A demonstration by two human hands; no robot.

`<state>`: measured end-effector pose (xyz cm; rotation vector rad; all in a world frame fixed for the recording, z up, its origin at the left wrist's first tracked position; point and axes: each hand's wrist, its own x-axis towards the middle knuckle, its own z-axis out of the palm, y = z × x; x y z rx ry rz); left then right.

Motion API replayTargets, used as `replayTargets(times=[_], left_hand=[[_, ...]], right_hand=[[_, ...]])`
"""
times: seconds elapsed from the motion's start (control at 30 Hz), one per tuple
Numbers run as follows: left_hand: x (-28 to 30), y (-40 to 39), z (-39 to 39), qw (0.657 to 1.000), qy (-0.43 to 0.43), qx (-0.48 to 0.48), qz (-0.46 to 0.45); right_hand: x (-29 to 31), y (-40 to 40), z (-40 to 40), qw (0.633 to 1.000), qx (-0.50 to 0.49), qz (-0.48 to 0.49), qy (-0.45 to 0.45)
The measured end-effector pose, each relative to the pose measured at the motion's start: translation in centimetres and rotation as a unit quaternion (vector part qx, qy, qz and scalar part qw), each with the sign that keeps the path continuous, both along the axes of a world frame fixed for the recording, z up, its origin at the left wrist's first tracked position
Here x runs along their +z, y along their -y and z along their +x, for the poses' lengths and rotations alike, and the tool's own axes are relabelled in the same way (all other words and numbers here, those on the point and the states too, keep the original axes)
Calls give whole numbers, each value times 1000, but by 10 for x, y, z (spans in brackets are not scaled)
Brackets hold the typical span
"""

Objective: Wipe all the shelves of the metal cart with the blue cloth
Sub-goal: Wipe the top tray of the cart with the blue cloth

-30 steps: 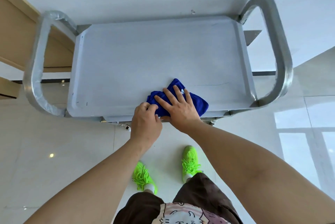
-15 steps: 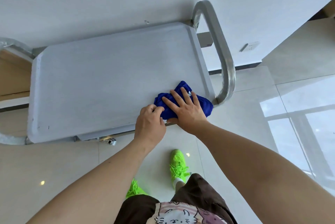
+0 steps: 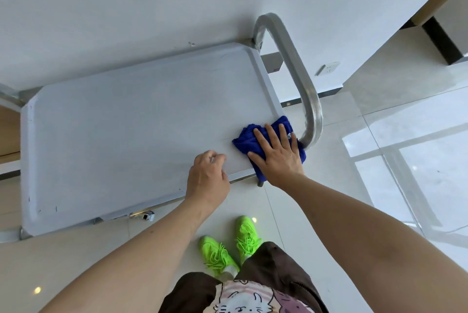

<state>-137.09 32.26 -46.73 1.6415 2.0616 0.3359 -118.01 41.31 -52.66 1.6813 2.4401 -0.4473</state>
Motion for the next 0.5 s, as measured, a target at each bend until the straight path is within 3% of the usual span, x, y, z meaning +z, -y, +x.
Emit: replayTargets(times=[0.23, 0.5], left_hand=[[-7, -6, -40, 1000, -13, 19, 10], [-21, -45, -55, 998, -33, 40, 31]], right_hand=[[-9, -19, -37, 993, -115, 26, 6], [-18, -88, -77, 990, -130, 45, -16]])
